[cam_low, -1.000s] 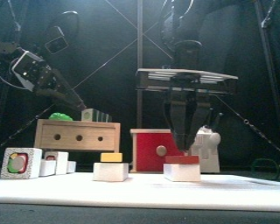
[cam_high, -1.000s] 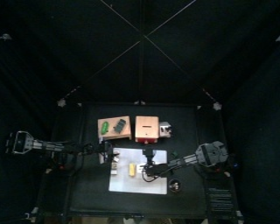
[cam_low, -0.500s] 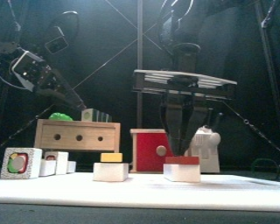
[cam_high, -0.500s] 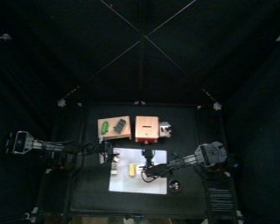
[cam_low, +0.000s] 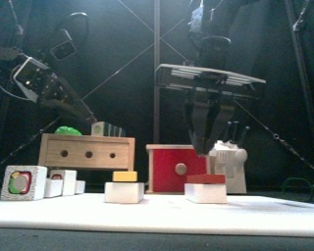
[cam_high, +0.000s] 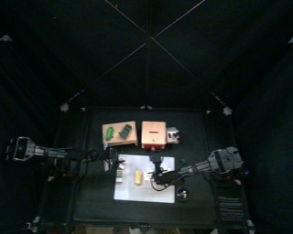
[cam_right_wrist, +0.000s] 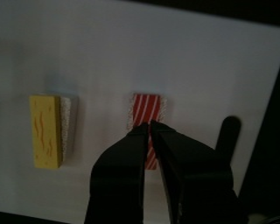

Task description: Place salmon onto rice

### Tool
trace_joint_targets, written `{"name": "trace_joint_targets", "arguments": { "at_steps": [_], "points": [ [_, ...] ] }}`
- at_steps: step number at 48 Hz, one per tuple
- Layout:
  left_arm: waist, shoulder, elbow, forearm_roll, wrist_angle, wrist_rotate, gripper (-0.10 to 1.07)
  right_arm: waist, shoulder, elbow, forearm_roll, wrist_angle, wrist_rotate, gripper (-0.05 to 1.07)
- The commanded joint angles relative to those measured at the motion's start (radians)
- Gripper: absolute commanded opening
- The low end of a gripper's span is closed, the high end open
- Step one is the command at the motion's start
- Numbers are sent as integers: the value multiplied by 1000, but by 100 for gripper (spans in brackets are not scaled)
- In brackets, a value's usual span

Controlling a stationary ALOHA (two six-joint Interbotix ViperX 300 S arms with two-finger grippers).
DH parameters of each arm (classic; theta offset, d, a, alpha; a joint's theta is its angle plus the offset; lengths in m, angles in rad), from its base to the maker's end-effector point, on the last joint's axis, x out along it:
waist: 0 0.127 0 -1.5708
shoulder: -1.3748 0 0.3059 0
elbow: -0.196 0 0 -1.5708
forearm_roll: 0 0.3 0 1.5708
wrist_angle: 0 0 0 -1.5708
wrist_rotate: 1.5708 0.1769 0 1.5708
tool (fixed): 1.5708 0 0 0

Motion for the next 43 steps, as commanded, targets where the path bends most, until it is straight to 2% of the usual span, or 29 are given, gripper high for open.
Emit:
{"name": "trace_joint_targets", "arguments": {
  "at_steps": [1, 14, 24, 32, 43],
  "points": [
    [-2, -5, -28, 0, -11, 0, 87, -6, -75, 20, -43, 6, -2, 54],
    [-2, -29, -26, 0, -32, -2, 86, -66, -144, 163, -115, -43, -3, 54],
    [-15, -75, 3, 0, -179, -2, 86, -127, -201, 249, -184, -158, -3, 53],
    [-37, -100, 28, -3, -304, -5, 86, -138, -241, 308, -261, -245, -3, 53],
    [-52, -94, 21, -110, -270, -3, 86, -158, -304, 376, -327, -313, -2, 53]
  ]
}}
